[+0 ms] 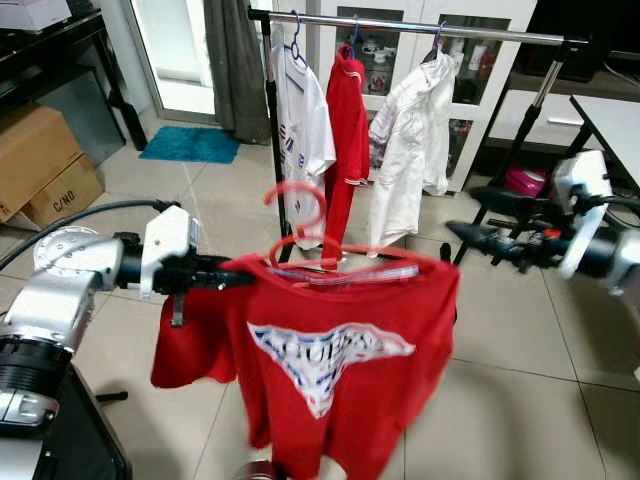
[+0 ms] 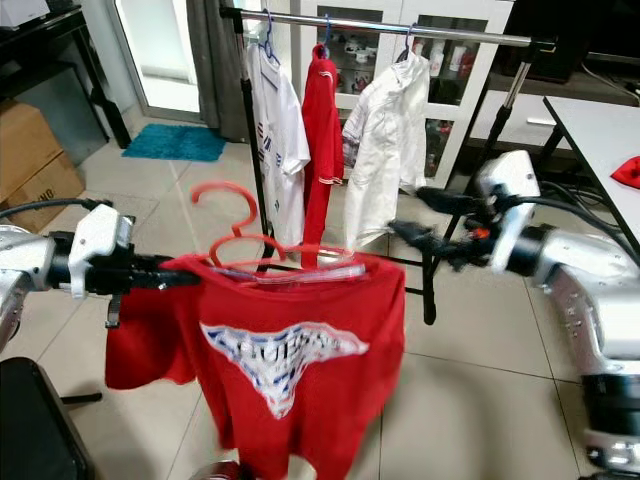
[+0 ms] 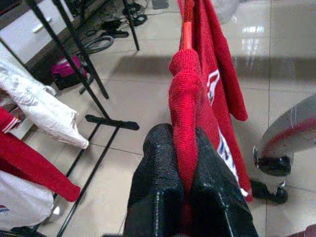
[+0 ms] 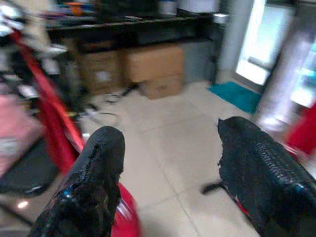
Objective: Hang hanger
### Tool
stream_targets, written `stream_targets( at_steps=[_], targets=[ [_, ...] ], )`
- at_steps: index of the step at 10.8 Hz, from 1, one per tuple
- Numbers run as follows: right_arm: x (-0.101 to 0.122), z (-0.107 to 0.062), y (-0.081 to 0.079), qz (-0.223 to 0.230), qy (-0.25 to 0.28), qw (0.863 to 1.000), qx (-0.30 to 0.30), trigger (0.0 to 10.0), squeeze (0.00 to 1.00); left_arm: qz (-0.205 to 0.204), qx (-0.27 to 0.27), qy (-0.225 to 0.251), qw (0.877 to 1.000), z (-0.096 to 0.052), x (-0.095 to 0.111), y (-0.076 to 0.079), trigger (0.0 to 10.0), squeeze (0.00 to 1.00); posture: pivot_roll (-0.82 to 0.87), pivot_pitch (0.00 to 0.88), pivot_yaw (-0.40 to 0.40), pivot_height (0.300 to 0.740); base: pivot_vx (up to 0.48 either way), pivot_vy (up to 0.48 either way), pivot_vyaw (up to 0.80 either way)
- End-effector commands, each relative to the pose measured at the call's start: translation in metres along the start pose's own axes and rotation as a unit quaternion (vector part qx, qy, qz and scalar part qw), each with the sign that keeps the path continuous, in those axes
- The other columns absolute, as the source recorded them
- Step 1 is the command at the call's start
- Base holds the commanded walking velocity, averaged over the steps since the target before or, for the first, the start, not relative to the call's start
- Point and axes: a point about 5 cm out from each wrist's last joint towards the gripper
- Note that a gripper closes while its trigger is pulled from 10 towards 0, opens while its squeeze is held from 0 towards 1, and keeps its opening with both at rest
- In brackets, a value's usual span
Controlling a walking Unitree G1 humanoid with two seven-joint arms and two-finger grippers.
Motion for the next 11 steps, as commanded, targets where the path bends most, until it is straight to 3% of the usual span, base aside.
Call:
stream_targets(
  at_steps=[1, 4, 6, 8, 11],
  targets=[
    [0.009, 0.007, -0.006, -0.003, 0.018, 0.999, 0.032, 10.0, 0.00, 0.033, 0.005, -0.007, 0.999, 0.003, 0.009, -0.003, 0.0, 0.00, 0.04, 0.000, 0.023, 0.740, 0.000, 0.000, 0.00],
    [0.016, 0.035, -0.036, -0.002, 0.033, 0.993, 0.109, 10.0, 0.00, 0.051, 0.015, -0.020, 0.998, 0.018, 0.008, -0.005, 0.0, 0.00, 0.04, 0.000, 0.020, 0.740, 0.000, 0.000, 0.00],
    [0.003, 0.053, -0.059, -0.004, -0.007, 0.988, 0.155, 10.0, 0.00, 0.072, 0.020, -0.004, 0.997, 0.028, 0.014, -0.005, 0.0, 0.00, 0.04, 0.001, 0.013, 0.740, 0.000, 0.000, 0.00],
    [0.002, 0.064, -0.064, 0.007, -0.004, 0.988, 0.157, 0.0, 0.00, 0.076, 0.016, 0.010, 0.997, 0.033, 0.017, -0.003, 0.0, 0.00, 0.03, 0.006, 0.017, 0.740, 0.000, 0.000, 0.00],
    [0.011, 0.075, -0.058, -0.004, 0.019, 0.991, 0.129, 0.0, 0.00, 0.064, -0.005, 0.023, 0.998, 0.044, 0.016, 0.002, 0.0, 0.00, 0.03, 0.000, 0.007, 0.740, 0.000, 0.000, 0.00]
  ],
)
Point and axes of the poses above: a point about 5 cm out from each wrist's last joint towards the gripper, its own z axis pointing out of the wrist towards the gripper, its own x axis along the axis of the wrist's last joint, y = z × x, and after that the axes turned 10 degrees about -z, right-handed
